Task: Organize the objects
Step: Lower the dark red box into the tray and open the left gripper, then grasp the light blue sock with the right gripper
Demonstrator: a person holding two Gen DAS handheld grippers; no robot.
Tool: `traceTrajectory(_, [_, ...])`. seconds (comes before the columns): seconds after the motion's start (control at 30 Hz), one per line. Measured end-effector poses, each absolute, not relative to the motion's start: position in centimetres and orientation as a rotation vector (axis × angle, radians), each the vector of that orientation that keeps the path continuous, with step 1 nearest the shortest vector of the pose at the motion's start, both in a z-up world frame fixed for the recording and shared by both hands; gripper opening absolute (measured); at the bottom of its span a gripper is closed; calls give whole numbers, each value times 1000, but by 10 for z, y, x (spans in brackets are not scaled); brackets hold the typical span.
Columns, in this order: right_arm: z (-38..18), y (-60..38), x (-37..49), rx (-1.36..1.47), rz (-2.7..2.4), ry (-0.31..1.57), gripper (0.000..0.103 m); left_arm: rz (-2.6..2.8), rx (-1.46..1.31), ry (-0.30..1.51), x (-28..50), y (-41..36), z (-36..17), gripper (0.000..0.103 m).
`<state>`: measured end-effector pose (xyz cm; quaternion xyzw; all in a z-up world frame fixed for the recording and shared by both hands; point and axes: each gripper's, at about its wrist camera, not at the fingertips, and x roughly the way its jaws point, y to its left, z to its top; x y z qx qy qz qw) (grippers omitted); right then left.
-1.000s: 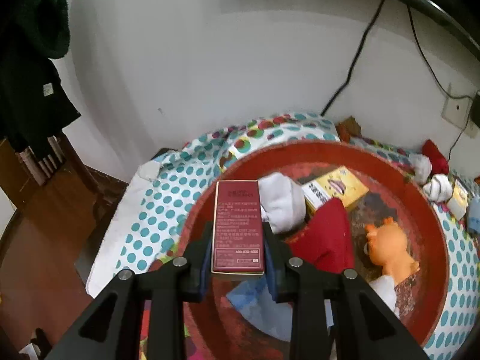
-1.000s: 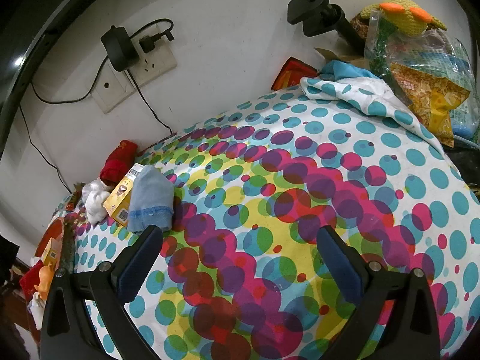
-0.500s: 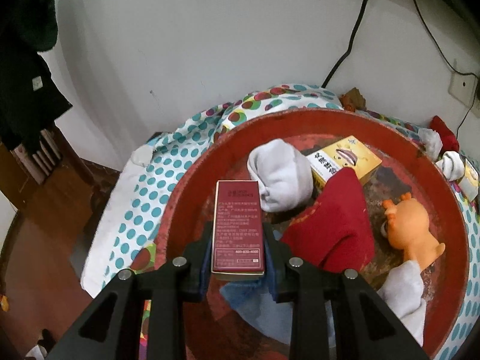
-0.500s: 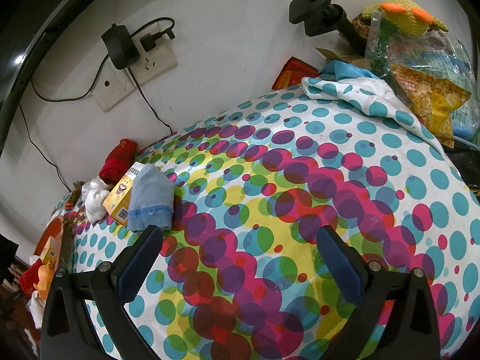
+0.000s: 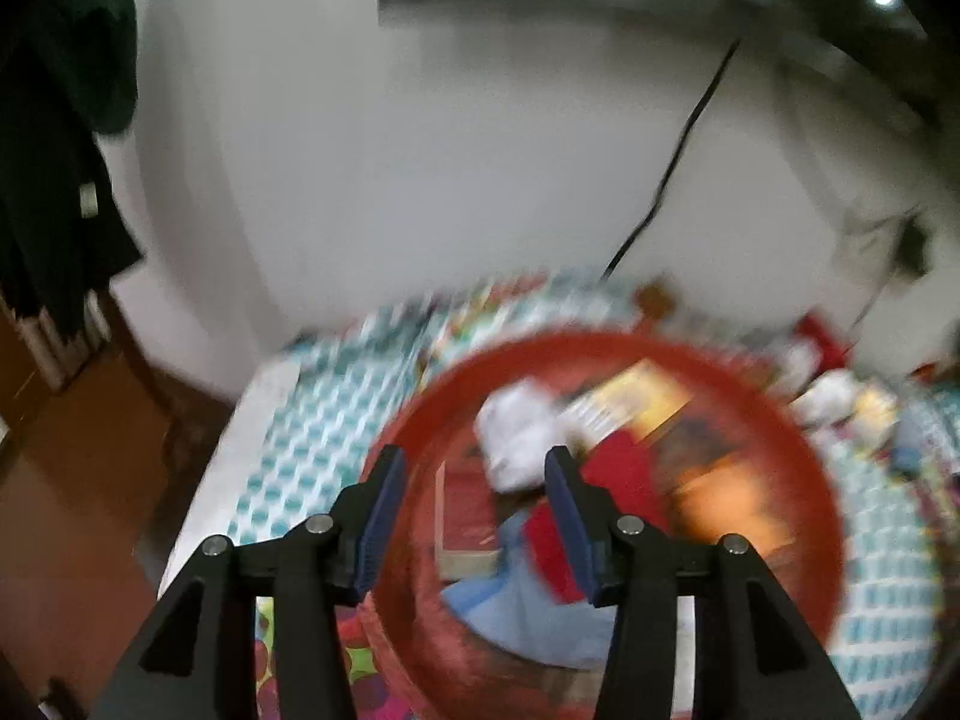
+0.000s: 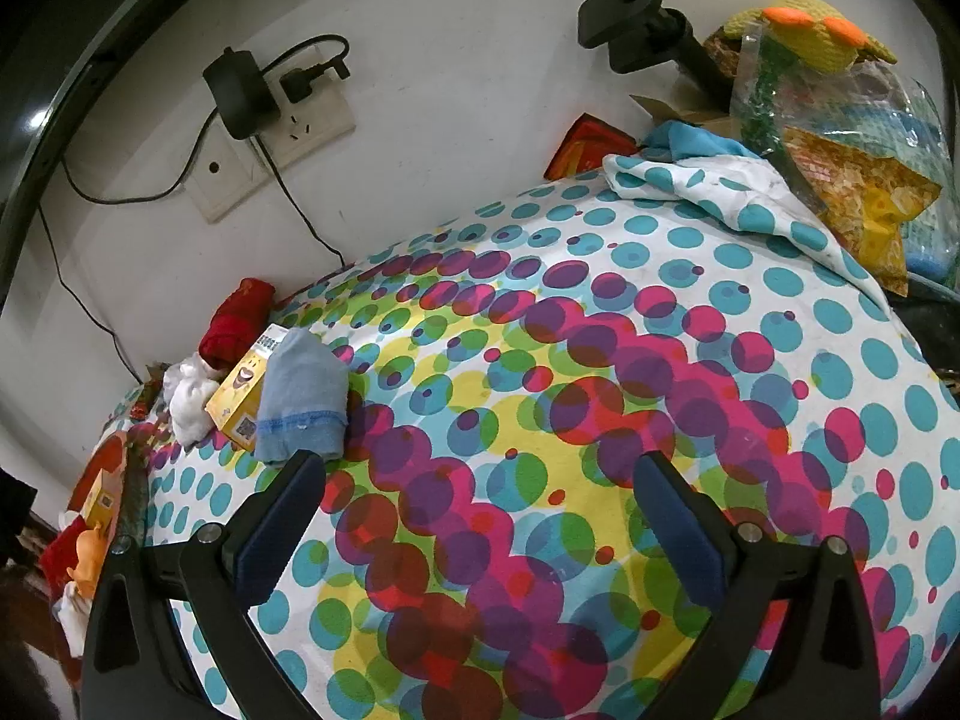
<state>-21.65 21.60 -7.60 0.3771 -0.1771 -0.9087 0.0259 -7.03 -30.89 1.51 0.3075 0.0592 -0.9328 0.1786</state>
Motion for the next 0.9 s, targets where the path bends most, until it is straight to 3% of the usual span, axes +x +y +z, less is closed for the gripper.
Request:
traceTrajectory(0.17, [-76, 214, -219, 1181, -2808, -514, 103, -2787, 664, 134, -16, -244, 39, 72])
traceTrajectory(0.27, [-78, 205, -223, 1232, -2808, -427, 103, -2887, 656, 157, 8, -199, 22, 72])
traceTrajectory(0.43, [-73, 154, -222, 1256, -2790, -93, 103, -2990, 736, 174, 25, -144, -16, 72])
traceTrajectory(0.67, [-70, 102, -247, 1271, -2735, -89, 103, -3057, 745, 101, 31, -124, -35, 72])
traceTrajectory(0.9, [-73, 94, -276, 1320, -2800, -78, 103, -3039, 786, 196, 30, -135, -46, 72])
